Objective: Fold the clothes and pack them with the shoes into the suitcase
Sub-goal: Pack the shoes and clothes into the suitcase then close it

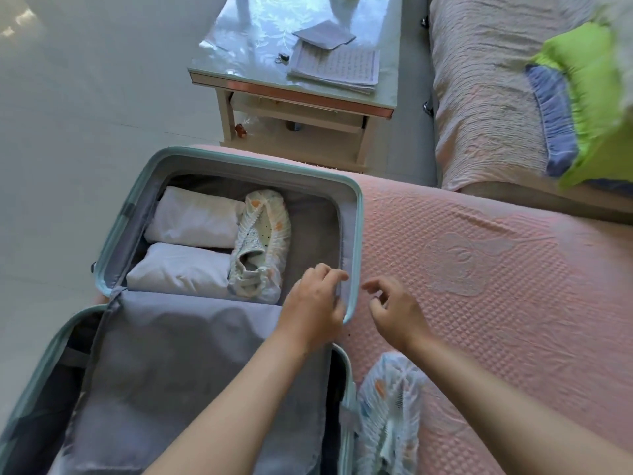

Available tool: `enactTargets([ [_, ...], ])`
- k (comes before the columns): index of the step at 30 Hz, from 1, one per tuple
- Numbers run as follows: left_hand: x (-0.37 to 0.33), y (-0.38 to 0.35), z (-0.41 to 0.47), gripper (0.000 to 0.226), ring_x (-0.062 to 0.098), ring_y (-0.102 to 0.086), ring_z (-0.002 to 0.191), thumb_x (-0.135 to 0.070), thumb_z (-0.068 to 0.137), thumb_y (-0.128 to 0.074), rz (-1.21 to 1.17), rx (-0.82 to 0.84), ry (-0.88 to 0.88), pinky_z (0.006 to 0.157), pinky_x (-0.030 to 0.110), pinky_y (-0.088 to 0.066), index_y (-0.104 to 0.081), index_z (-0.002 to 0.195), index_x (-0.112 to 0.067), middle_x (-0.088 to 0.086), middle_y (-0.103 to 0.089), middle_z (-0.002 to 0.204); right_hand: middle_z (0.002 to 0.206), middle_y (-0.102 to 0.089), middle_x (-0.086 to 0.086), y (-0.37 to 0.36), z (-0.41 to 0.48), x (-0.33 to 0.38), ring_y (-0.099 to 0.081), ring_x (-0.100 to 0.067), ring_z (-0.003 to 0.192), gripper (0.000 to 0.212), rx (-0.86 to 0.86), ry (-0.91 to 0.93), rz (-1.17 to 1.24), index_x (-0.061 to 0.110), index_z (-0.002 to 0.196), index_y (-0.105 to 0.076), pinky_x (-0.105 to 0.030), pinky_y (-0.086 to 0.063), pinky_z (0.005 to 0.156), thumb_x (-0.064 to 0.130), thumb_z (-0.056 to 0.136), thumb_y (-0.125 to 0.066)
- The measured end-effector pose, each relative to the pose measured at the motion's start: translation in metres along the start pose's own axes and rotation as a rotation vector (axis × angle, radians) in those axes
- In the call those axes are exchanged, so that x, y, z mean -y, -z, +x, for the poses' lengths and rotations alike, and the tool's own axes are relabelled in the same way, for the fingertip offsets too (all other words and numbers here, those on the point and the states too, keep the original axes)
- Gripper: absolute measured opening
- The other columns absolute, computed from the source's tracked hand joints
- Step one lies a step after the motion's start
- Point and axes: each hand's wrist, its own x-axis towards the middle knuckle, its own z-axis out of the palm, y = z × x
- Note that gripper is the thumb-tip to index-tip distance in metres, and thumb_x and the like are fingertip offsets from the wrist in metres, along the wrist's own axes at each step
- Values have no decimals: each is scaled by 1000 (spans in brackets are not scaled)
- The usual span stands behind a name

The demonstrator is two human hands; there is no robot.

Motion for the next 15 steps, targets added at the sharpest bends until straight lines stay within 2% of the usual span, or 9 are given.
enactTargets([
  [2,-24,-28,-12,38,24,-54,102,-15,82,-52,-37,68,-41,84,43,-50,-61,118,-14,3,-58,110,110,-58,8,11,-25,-33,-57,-9,93,32,129,-38,-90,25,117,-67,-35,-48,92,12,90,-58],
  [4,-44,-54,-24,41,24,-56,107,-12,84,-52,-62,133,-76,88,40,-49,-59,124,-13,5,-58,115,124,-55,4,12,-48,-65,-55,-15,113,43,255,-79,-205,29,132,-59,-34,-43,101,25,89,-61],
  [6,-60,-76,-34,49,21,-54,117,-12,87,-52,-79,231,-42,95,36,-46,-50,137,-15,2,-55,127,143,-44,2,6,-67,-91,-41,-21,135,68,395,-172,-269,31,149,-40,-38,-37,109,44,86,-64],
  [8,-72,-95,-42,59,21,-48,128,-15,91,-51,-79,389,68,102,34,-40,-34,148,-18,1,-46,139,150,-35,1,-4,-81,-109,-33,-24,141,91,469,-232,-229,31,157,-22,-43,-36,112,51,81,-68],
  [10,-79,-110,-50,65,27,-45,133,-22,95,-51,-44,543,195,104,36,-37,-22,153,-17,5,-39,147,147,-36,-5,-16,-90,-120,-34,-29,138,93,434,-220,-219,29,158,-15,-41,-37,110,39,82,-68],
  [11,-81,-116,-54,66,30,-44,134,-26,97,-50,-13,595,237,105,37,-37,-19,154,-16,8,-37,149,144,-38,-7,-20,-92,-123,-35,-30,136,90,400,-208,-218,28,158,-18,-39,-37,109,30,82,-66],
  [13,-83,-124,-63,65,33,-45,131,-27,98,-46,76,665,267,103,41,-39,-16,154,-15,11,-38,147,139,-40,-11,-22,-92,-126,-38,-32,131,78,365,-223,-180,25,153,-31,-35,-35,106,14,82,-61],
  [15,-85,-129,-67,61,32,-45,129,-21,97,-44,132,668,253,100,42,-39,-20,152,-16,10,-38,145,133,-44,-13,-17,-84,-126,-43,-33,127,63,343,-210,-104,22,143,-46,-34,-37,101,8,82,-58],
])
